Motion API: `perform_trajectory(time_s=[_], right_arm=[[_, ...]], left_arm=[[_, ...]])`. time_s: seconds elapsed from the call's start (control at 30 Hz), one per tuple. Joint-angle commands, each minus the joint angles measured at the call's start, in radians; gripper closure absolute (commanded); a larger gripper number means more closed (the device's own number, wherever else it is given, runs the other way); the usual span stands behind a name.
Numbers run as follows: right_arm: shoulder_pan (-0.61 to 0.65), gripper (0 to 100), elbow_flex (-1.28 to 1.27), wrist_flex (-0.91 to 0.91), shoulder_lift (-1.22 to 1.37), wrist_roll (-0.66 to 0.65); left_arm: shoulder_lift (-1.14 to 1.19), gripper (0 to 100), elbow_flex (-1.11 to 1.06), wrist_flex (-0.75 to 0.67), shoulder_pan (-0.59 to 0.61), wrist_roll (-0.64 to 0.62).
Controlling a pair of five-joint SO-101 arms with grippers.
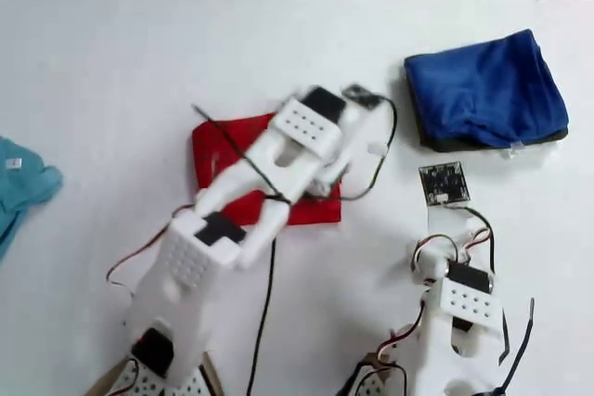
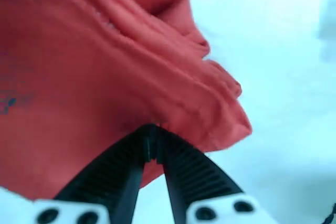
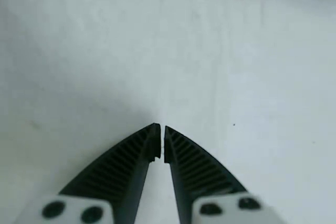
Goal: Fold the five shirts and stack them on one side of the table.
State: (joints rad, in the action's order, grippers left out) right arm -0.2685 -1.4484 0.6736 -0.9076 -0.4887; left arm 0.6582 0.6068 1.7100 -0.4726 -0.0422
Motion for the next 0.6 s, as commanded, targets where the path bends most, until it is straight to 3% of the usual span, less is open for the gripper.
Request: perform_trajectory(time_s=[0.0, 0.2, 0.57], right_arm=[[-0.010, 98.0, 0.003, -0.015, -0.025, 0.008], [-0.010, 98.0, 0.003, -0.015, -0.025, 0.009], [-0.010, 98.0, 0.003, -0.015, -0.025, 0.009]], left_arm=[[-0.104, 97, 0.122, -0.064, 0.086, 0.002], [-0.005, 97, 0.200, -0.275, 0.146, 0.002], [0.370, 97, 0.535, -0.353, 0.138, -0.005]])
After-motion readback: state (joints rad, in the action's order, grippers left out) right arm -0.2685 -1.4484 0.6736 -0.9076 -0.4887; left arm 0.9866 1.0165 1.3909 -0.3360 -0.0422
